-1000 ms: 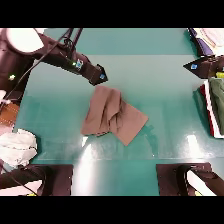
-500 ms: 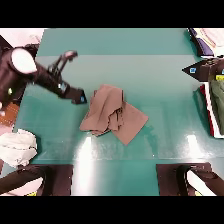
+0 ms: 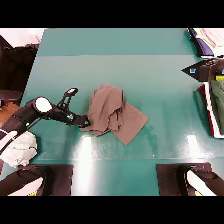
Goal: Fold the shirts.
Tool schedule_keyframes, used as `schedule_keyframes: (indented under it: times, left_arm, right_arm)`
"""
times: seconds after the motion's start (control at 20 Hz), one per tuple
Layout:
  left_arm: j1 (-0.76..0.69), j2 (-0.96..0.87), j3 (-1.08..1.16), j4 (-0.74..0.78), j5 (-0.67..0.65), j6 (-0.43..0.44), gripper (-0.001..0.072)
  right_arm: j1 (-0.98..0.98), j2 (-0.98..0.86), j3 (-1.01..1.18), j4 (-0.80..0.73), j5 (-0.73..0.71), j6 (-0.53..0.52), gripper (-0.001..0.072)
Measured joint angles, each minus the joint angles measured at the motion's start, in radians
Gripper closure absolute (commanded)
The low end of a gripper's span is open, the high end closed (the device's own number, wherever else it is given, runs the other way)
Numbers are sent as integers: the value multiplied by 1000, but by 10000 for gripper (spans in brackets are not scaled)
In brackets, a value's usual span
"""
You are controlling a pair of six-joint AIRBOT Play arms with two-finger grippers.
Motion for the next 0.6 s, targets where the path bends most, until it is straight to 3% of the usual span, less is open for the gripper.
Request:
schedule_keyframes:
  times: [0.25, 0.35, 0.45, 0.6]
  left_arm:
    - [0, 2, -39, -39, 63, 22, 97]
    - [0, 2, -43, -45, 66, 24, 469]
    - [0, 2, -46, -50, 60, 34, 670]
    - [1, 3, -41, -50, 40, 43, 684]
  right_arm:
    - [0, 0, 0, 0, 0, 0, 691]
    - [0, 0, 0, 0, 0, 0, 691]
    - [0, 0, 0, 0, 0, 0, 691]
    - [0, 0, 0, 0, 8, 0, 691]
